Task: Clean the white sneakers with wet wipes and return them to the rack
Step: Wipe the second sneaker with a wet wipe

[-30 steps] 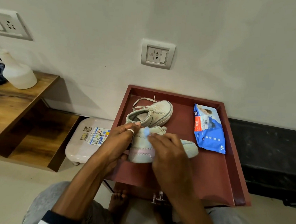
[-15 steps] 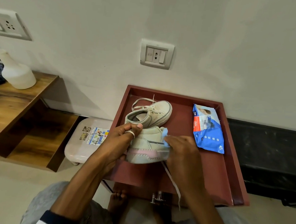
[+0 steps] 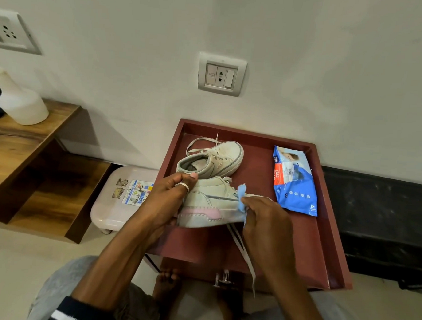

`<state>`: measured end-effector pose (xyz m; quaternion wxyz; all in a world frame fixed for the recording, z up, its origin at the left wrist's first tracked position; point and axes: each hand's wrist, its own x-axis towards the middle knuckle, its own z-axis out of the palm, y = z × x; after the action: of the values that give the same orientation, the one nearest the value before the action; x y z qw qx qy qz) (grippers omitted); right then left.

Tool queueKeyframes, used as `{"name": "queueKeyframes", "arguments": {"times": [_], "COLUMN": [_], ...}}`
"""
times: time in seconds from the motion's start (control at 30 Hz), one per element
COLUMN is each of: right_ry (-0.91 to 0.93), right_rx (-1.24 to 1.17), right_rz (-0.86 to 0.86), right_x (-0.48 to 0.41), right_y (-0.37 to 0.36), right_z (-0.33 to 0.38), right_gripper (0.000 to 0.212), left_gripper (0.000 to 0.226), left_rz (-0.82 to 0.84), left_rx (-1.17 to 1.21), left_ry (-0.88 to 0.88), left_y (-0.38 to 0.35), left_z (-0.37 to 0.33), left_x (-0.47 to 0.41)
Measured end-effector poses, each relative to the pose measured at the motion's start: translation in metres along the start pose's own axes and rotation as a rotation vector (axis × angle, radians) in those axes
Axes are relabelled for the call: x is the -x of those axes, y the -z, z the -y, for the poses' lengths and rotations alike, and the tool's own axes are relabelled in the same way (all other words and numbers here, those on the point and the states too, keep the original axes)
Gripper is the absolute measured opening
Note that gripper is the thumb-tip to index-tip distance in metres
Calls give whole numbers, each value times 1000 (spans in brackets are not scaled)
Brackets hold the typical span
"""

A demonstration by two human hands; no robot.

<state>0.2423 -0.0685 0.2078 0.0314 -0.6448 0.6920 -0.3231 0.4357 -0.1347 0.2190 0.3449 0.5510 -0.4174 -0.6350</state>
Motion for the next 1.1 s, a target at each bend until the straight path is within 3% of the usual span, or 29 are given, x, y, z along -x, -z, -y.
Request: {"name": "queueKeyframes", "arguments": {"times": [0.1,0.23,0.33,0.43,0.63,0.83,0.93,1.03,1.1], "right_ry": [66,214,95,19,215,6,87,209,166], "right_rx": [-35,-40,-25,-5,-33,30,-28,-68,-39], "right_rz": [-33,44,36,-44,48,12,-24,51,69], "right_x": [6,9,-2,-7,7,-6,0,9,4], "right_y": [-11,-20,-11,-5,-21,-3,-11,-16,-10], "right_z": [30,53,19,0,57,-6,25,49,31], "right_gripper": [31,39,36,20,41,35,34,39,39], "left_gripper": [40,37,36,36,31,33,42,34,32], "left_rz": [-1,-14,9,13,-21,3,7,-3,-8], "left_rx": [2,19,20,4,-9,8,17,2,-13], "left_ry": [-23,-6,-22,-35,-25,-11,-41,-48,-48], "left_y": [-1,2,3,1,1,-1,-2,1,2], "left_z": [0,3,4,3,4,2,0,1,2], "left_x": [-1,-1,-2,-1,-1,-2,1,0,-1]}}
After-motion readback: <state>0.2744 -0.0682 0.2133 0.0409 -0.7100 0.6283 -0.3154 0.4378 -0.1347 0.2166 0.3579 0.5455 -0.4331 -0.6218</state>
